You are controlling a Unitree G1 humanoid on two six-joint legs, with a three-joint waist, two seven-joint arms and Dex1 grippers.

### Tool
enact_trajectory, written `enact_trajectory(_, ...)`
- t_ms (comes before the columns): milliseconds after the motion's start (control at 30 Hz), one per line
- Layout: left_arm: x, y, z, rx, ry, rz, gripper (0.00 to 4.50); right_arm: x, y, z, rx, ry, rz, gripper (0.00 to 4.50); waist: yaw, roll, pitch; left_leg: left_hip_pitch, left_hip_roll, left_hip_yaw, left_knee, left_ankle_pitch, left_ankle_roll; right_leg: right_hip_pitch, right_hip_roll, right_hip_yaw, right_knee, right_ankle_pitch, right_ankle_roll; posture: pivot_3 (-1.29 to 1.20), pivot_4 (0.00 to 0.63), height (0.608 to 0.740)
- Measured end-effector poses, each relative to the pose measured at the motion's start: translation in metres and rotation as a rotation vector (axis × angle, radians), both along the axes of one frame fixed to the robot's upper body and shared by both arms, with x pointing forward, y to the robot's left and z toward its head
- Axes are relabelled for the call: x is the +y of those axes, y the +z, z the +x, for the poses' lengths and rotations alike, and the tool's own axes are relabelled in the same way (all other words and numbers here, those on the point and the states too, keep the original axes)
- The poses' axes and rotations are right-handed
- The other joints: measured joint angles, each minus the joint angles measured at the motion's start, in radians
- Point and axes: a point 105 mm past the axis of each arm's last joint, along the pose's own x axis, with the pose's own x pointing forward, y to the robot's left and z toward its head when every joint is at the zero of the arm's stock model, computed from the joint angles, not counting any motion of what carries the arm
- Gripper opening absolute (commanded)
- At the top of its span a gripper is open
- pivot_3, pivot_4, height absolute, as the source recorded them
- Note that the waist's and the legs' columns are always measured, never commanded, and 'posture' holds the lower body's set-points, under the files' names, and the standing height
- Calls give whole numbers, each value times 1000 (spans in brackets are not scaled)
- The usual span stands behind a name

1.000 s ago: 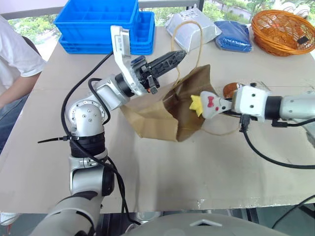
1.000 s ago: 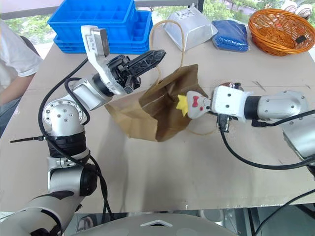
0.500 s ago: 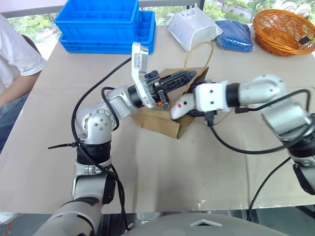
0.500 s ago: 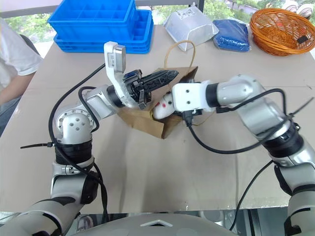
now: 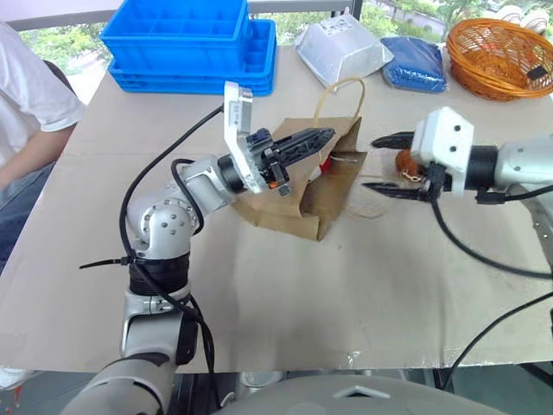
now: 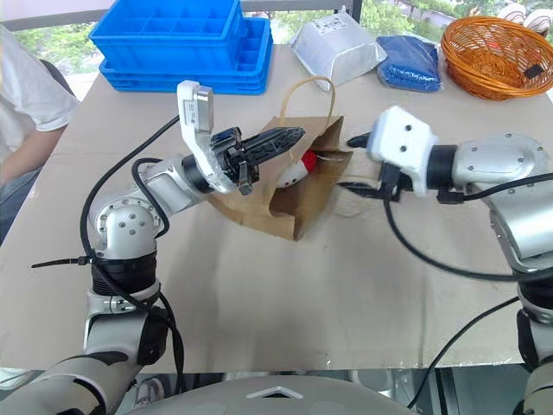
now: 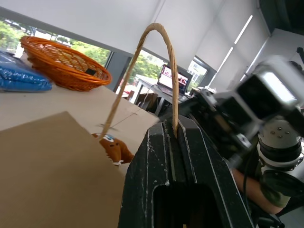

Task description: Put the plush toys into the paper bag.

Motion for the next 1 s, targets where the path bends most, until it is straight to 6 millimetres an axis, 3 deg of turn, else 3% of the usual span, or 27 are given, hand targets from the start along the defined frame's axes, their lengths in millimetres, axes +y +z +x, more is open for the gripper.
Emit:
enact_trajectory(100, 2, 1, 1, -2, 11, -3, 0, -32, -14, 25, 43, -196, 21, 3112, -1, 0, 0, 0, 0, 1, 0, 0, 0, 0, 0, 1, 0, 0, 0, 0, 150, 740)
enact_trajectory(200, 3, 3, 0, -16, 27, -5, 0, -62, -42, 51, 133, -391, 60, 3112, -4, 0, 0, 1, 0, 2, 0, 0, 0, 0, 1, 2, 1, 0, 0, 0, 150, 740)
enact_trajectory(267, 4, 4, 0, -27, 41, -3, 0, -69, -66, 65, 198, -466, 56, 3112, -10, 0, 0, 1, 1, 2, 0, 0, 0, 0, 2, 3, 1, 0, 0, 0, 150, 740)
enact_trajectory(367, 4, 4, 0, -32, 49, 2, 0, -69, -85, 76, 236, -499, 21, 3112, -15, 0, 0, 1, 1, 2, 0, 0, 0, -1, 3, 3, 1, 0, 0, 0, 150, 740)
enact_trajectory(467, 5, 5, 0, -36, 53, 5, 0, -70, -87, 85, 225, -508, -11, 2425, -18, 0, 0, 1, 1, 2, 0, 0, 0, 0, 3, 3, 1, 0, 0, 0, 150, 740)
enact_trajectory(500, 5, 5, 0, -37, 56, 7, 0, -70, -86, 87, 218, -509, -25, 1992, -18, 0, 0, 1, 1, 2, 0, 0, 0, 0, 3, 3, 1, 0, 0, 0, 150, 740)
enact_trajectory(533, 5, 4, -1, -37, 63, 9, 0, -72, -86, 87, 205, -508, -34, 1389, -17, 0, 0, 1, 1, 2, 0, 0, 0, 0, 2, 3, 1, 0, 0, 0, 150, 740)
enact_trajectory(633, 6, 3, -2, -36, 71, 12, 0, -77, -83, 83, 177, -500, -43, 159, -15, 0, 0, 1, 1, 1, 0, 0, 0, 0, 2, 3, 1, 0, 0, 0, 150, 740)
enact_trajectory(767, 7, 3, -3, -41, 77, 10, 0, -90, -74, 62, 142, -456, 16, 72, -3, 1, 0, 0, 1, 0, 0, 0, 0, 0, 2, 2, 0, 0, 0, 0, 150, 740)
enact_trajectory(900, 6, 2, -3, -39, 73, 10, 0, -90, -26, 36, 18, -379, 143, 72, -5, 2, 0, 1, 1, 2, 0, 0, 0, 0, 2, 4, 1, 0, 0, 0, 150, 740)
enact_trajectory(933, 6, 2, -3, -39, 70, 10, 0, -83, -7, 27, -18, -345, 198, 72, -7, 2, 0, 2, 2, 2, 0, 0, 0, 0, 3, 4, 1, 0, 0, 0, 150, 740)
enact_trajectory(1000, 6, 2, -3, -40, 67, 9, 0, -72, 7, 19, -42, -294, 234, 72, -8, 2, 0, 2, 3, 2, 0, 0, 0, 1, 5, 4, 1, 0, 0, 0, 150, 740)
